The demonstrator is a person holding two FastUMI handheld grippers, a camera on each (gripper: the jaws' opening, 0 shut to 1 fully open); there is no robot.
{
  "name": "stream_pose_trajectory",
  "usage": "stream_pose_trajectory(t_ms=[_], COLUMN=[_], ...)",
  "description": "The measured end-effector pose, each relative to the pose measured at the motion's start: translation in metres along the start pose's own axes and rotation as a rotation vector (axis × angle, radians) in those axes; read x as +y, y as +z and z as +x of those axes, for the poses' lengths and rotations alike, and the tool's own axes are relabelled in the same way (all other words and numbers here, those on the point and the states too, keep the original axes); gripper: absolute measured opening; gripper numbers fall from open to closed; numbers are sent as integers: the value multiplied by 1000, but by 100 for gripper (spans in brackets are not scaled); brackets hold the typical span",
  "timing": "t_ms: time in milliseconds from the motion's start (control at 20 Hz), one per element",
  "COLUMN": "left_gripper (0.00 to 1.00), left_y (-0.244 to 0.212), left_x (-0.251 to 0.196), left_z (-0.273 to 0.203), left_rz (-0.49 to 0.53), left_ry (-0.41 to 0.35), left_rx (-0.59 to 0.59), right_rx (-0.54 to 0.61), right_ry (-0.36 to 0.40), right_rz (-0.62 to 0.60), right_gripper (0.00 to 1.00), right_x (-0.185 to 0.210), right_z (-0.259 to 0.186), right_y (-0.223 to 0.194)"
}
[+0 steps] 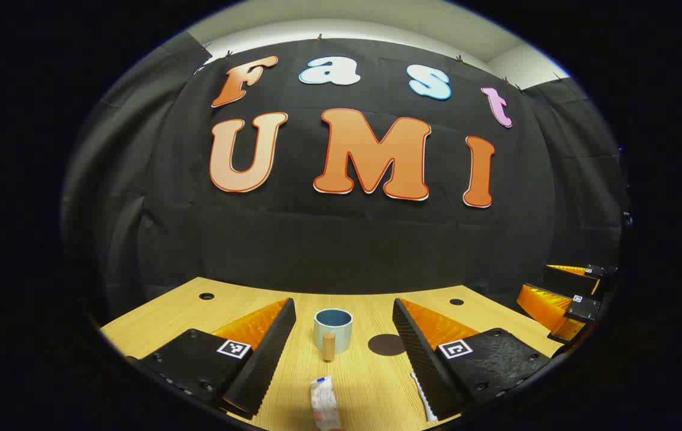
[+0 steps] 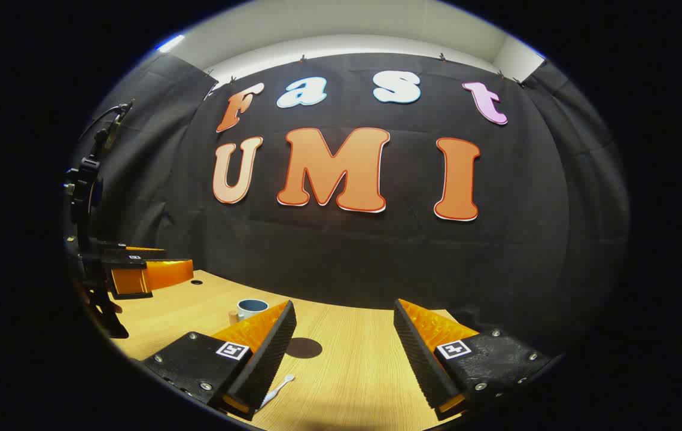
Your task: Put the toothbrush and toothpaste on the desktop into the cup, then pick up the cup and place it on the coaster on the desktop.
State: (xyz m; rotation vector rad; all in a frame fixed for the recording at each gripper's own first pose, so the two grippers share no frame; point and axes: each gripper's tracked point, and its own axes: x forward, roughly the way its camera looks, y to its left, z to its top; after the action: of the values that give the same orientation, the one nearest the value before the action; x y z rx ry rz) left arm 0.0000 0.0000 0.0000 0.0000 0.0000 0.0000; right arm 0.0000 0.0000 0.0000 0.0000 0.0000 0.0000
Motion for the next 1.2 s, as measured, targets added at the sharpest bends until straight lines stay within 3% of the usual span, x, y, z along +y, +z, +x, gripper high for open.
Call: stream_pose_trajectory(t_ms=[450, 750, 1200], left_gripper=[98, 98, 98], left_y=[-6, -17, -72], left_x=[2, 1, -2], left_z=[-1, 3, 22], left_rz=[29, 86, 131], left_ry=[10, 2, -97], left_rx=[30, 98, 415], right_rx=[17, 106, 391], right_ry=[29, 52, 143], right_rz=[12, 42, 90], right_gripper=[98, 98, 97], right_x=[10, 11, 35], right_z=[-2, 4, 11], right_y=[-4, -13, -48])
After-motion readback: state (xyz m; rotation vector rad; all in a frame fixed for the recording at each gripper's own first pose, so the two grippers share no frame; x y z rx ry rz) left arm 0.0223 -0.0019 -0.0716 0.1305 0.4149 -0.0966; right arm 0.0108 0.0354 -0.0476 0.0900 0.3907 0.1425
